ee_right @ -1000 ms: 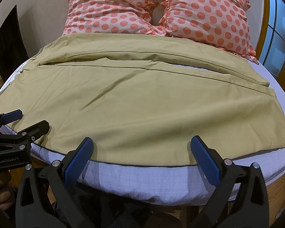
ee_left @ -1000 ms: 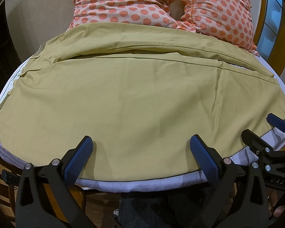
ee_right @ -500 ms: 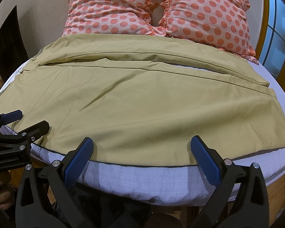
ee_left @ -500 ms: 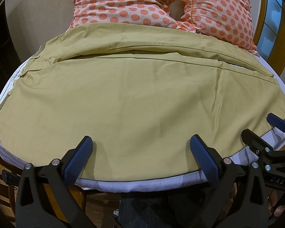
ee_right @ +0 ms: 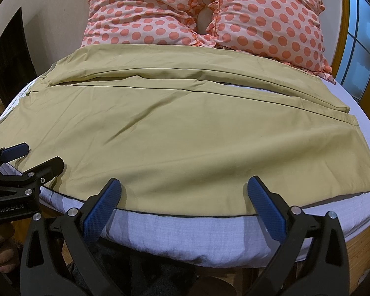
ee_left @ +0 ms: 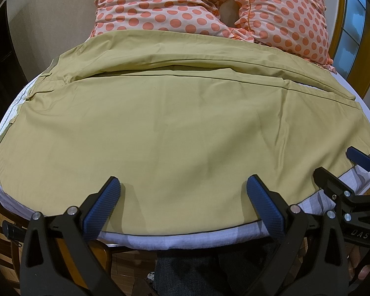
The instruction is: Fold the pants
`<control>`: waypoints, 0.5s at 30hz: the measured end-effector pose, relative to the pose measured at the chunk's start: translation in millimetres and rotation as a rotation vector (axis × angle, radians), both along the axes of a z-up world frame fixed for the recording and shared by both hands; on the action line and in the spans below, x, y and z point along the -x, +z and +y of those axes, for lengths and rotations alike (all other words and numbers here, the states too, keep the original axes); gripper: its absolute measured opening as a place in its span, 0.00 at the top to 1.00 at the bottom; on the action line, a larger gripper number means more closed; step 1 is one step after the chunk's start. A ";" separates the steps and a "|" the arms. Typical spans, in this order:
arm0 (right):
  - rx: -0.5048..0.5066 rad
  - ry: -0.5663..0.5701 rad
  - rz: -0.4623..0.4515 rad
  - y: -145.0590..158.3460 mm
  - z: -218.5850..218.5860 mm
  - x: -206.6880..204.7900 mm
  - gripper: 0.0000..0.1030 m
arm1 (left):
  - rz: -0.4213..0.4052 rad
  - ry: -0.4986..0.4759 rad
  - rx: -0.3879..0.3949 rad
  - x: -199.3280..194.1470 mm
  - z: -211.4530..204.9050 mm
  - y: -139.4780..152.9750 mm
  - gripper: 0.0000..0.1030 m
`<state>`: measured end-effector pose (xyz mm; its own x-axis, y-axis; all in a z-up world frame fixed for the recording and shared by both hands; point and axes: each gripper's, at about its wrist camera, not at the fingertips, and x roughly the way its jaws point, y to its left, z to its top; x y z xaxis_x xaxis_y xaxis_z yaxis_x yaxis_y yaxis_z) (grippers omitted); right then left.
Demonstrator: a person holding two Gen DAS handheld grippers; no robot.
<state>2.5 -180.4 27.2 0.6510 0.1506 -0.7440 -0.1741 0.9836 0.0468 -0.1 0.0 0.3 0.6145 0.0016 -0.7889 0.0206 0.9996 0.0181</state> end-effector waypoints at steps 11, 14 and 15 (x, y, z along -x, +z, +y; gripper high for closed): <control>0.000 0.000 -0.003 0.0 -0.3 0.1 0.01 | -0.001 0.000 0.000 0.1 0.0 0.0 0.02; 0.000 0.000 -0.004 -0.6 0.3 0.4 0.01 | -0.001 0.000 0.000 0.1 0.0 0.0 0.02; -0.001 0.000 -0.004 -1.0 1.0 0.2 0.01 | -0.002 0.000 0.000 0.1 0.0 0.0 0.02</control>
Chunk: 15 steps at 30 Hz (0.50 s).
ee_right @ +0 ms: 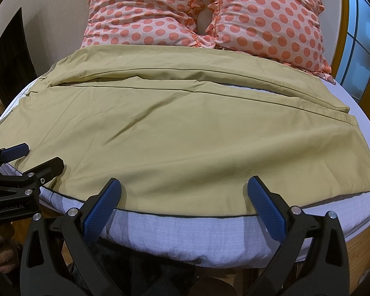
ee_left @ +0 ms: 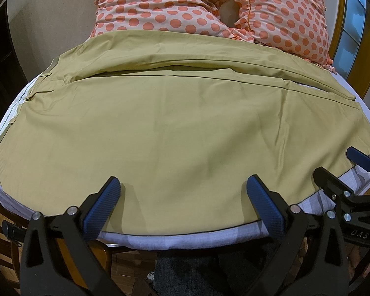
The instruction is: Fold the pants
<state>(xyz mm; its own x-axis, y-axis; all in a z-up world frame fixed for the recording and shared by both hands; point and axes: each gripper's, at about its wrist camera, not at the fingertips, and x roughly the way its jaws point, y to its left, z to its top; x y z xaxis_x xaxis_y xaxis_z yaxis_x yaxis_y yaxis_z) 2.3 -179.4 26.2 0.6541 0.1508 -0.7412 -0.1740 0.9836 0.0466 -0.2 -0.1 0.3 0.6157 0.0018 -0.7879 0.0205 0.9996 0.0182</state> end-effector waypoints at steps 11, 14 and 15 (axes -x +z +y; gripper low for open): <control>-0.008 -0.005 -0.047 -2.0 -0.2 5.4 0.01 | -0.004 0.000 0.000 -0.2 -0.1 0.1 0.02; -0.012 0.005 -0.073 -3.2 -0.3 5.7 0.01 | -0.020 -0.002 -0.001 2.4 -0.7 0.1 0.02; -0.014 0.011 -0.084 -3.6 -0.8 6.7 0.01 | -0.035 -0.004 -0.003 3.7 -1.0 -0.2 0.02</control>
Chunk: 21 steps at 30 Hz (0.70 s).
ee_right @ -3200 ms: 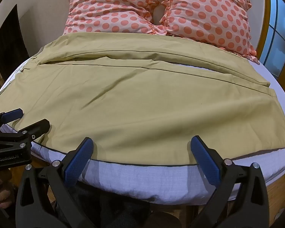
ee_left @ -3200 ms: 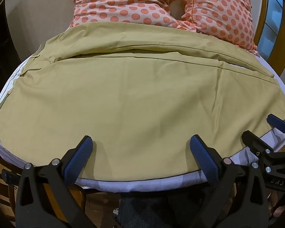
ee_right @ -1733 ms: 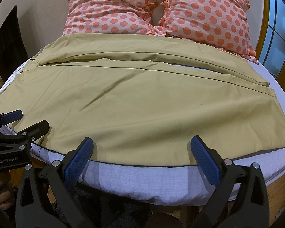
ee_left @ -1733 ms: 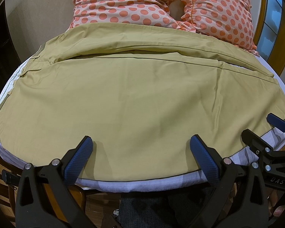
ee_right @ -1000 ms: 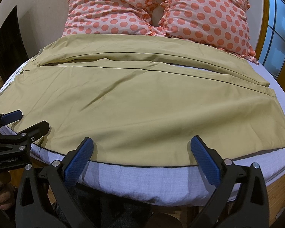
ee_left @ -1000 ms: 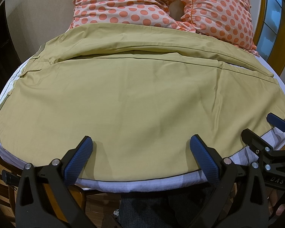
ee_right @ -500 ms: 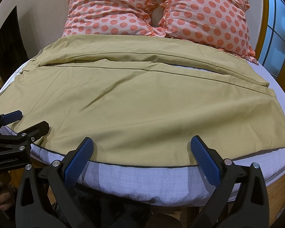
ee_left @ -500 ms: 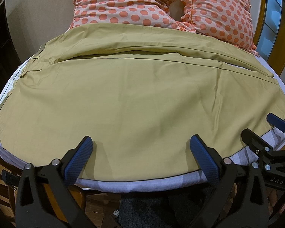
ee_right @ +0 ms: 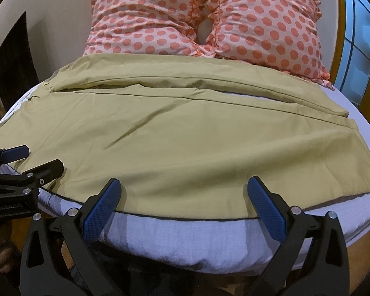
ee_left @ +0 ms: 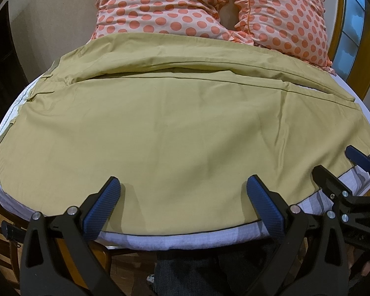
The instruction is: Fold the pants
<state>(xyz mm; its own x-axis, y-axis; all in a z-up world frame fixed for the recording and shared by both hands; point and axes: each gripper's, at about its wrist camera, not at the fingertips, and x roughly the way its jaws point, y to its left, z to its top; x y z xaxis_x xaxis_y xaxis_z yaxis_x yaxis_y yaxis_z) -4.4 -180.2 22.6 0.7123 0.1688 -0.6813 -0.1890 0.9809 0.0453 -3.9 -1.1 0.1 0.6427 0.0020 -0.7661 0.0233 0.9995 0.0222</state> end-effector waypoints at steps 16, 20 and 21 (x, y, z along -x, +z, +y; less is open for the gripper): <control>-0.150 -0.672 0.220 60.1 -213.3 -256.2 0.22 | -0.136 -0.027 0.084 -39.2 23.2 44.7 0.02; -0.276 -0.863 0.345 28.3 -258.2 -329.5 0.36 | -0.154 -0.035 0.088 -49.9 28.0 47.7 0.02; -0.294 -0.893 0.353 23.7 -261.6 -336.4 0.36 | -0.155 -0.033 0.086 -52.9 30.0 47.5 0.02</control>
